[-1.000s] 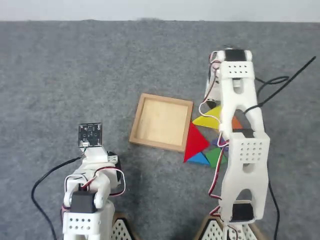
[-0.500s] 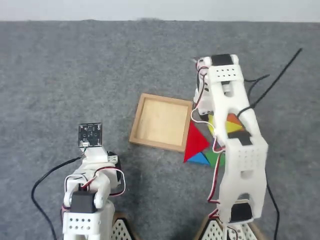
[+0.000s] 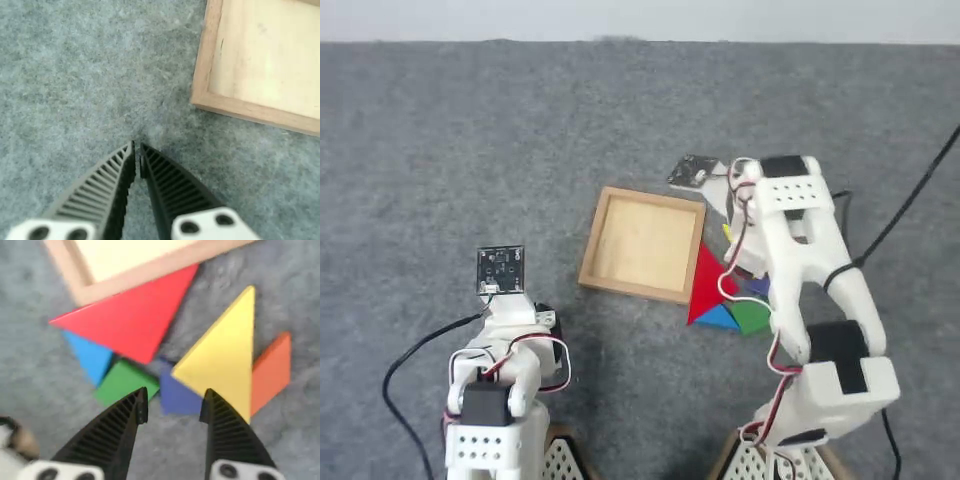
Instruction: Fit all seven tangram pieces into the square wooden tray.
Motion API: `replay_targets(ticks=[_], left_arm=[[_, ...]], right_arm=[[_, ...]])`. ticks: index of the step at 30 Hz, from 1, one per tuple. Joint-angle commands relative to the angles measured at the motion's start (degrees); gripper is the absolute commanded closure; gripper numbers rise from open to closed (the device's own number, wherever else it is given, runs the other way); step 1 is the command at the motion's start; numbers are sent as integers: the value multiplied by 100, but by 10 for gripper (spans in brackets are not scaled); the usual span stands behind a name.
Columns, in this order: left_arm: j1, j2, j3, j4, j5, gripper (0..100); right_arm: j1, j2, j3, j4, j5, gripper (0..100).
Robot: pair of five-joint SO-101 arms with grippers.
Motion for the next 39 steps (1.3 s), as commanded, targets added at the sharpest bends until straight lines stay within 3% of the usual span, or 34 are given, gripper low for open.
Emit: replay_targets(ticks=[1,7,18,26,33,39], left_arm=[[-35,-114,-75,26,-88,986],[-35,-114,-75,26,-88,986],[-35,-114,-75,26,-88,986],[-35,-114,-75,26,-88,986],[-35,-114,-75,26,-88,986],[-35,-114,-75,26,-88,986]], right_arm=[[286,57,18,-637,185,703],[251,549,0,-901,387,587],[233,1411,0,-954,105,591],[224,1349,0,-1095,9,765],[277,848,-9,-1095,-527,912],[268,462,-9,-848,-527,946]])
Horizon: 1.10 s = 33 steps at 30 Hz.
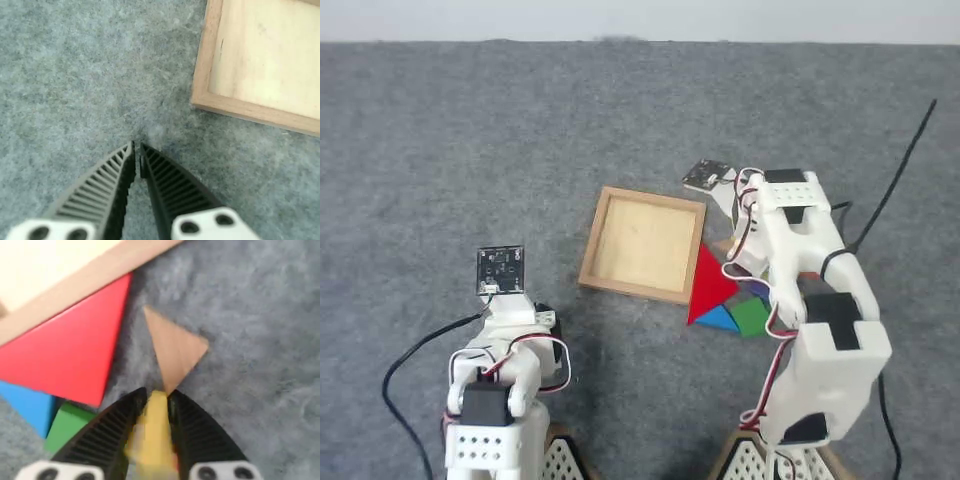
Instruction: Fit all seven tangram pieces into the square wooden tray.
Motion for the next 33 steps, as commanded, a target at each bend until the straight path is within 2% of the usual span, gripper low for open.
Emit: replay_targets(ticks=[1,11,14,20,25,29,33], left_arm=[[-35,-114,-75,26,-88,986],[-35,-114,-75,26,-88,986],[-35,-114,-75,26,-88,986],[-35,-114,-75,26,-88,986],[-35,-114,-75,26,-88,986],[-35,-114,-75,26,-88,986],[-35,-114,-75,26,-88,986]], right_arm=[[4,-620,-70,259,-79,947],[-31,-1727,-431,1130,-176,978],[-207,-1974,-633,1367,-475,980],[-541,-2149,-677,1429,-519,982],[-1068,-2114,-1046,1367,-879,982],[-1631,-1815,-1723,1341,-1609,982],[-2176,-1279,-2347,927,-3086,982]])
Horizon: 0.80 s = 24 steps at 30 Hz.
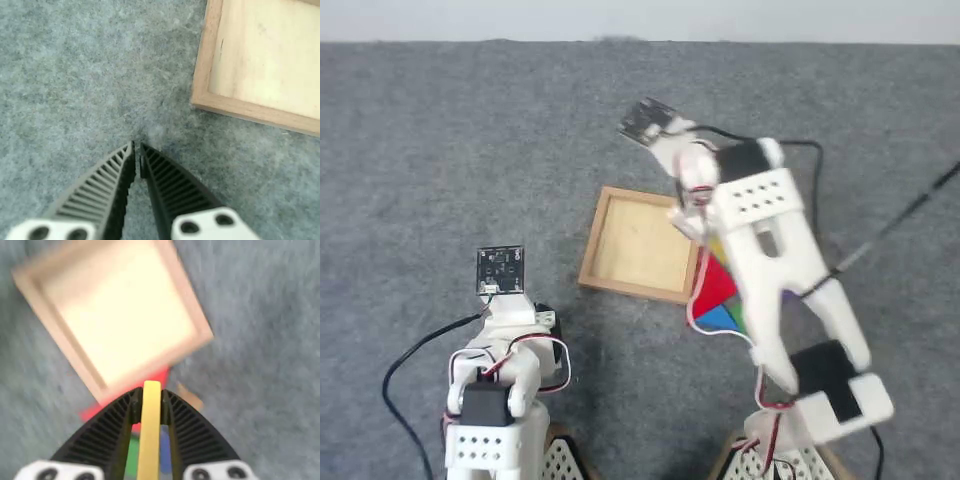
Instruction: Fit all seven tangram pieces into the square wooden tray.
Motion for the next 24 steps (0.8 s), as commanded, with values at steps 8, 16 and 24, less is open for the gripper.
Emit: replay_targets(ticks=[8,16,24], left_arm=[[-35,-114,-75,26,-88,986],[-35,-114,-75,26,-88,986],[-35,-114,-75,26,-88,986]], right_arm=[[-602,1077,-870,-1930,-4440,977],[-611,1798,-897,-2360,-6277,832],[-602,1279,-879,-1692,-4826,776]])
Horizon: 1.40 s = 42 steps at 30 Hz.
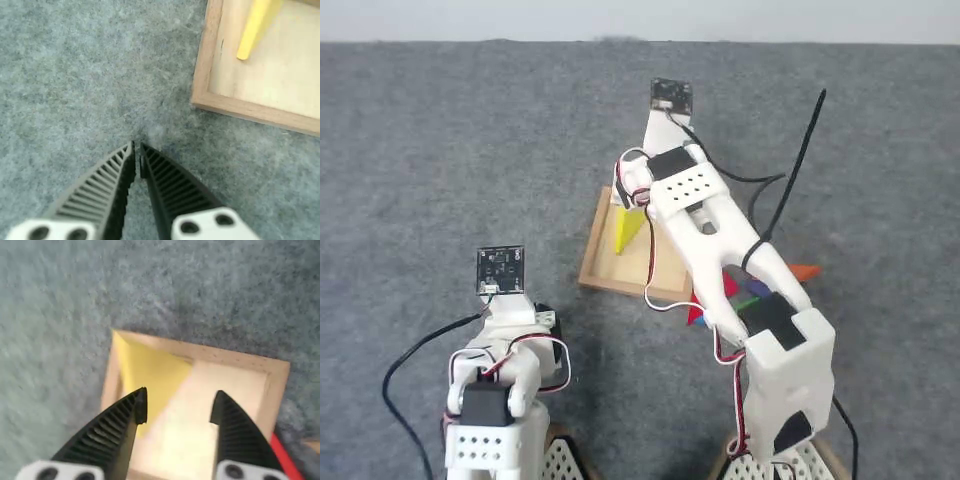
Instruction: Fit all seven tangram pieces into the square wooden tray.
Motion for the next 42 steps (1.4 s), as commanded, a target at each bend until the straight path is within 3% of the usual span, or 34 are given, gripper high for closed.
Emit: replay_targets(ticks=[1,7,10,13,17,21,35,42], left_arm=[[-35,-114,-75,26,-88,986],[-35,-114,-75,26,-88,986],[-35,-114,-75,26,-88,986],[-35,-114,-75,26,-88,986],[-35,-114,-75,26,-88,986],[-35,-114,-75,26,-88,986],[-35,-114,-75,26,-88,986],[-35,-114,-75,26,-88,986]], right_arm=[[-40,-822,-343,418,905,791],[-13,-2246,-53,848,2365,981],[-48,-2993,958,541,2743,987],[-31,-3653,2453,-541,2963,991],[-13,-4242,4510,-2818,3833,991],[119,-4136,5521,-4426,4097,990],[374,-1420,3314,-3793,3745,990],[488,-752,2910,-3846,3446,990]])
